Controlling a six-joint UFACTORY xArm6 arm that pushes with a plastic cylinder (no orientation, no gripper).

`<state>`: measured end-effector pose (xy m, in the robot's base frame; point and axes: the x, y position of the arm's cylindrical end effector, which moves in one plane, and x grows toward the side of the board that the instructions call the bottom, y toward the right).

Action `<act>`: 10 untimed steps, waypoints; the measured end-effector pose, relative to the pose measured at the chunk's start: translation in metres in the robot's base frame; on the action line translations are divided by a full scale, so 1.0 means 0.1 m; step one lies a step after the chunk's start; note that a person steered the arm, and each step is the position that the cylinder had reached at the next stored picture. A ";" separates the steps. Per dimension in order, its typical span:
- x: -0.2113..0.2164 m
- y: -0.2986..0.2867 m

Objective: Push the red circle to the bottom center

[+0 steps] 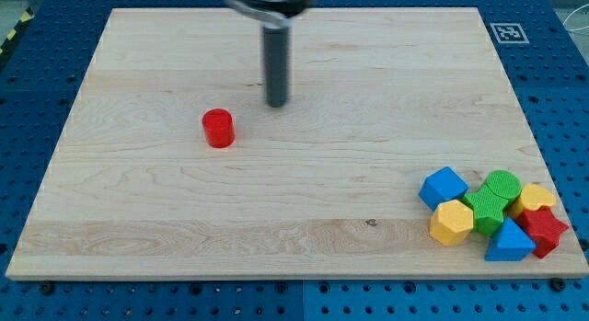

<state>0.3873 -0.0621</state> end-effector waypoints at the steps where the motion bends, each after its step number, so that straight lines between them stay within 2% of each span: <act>1: 0.01 -0.74; 3: 0.49 -0.56; 4: 0.53 -0.36; 8: 1.17 0.34; 10: 1.25 0.80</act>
<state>0.5123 0.0182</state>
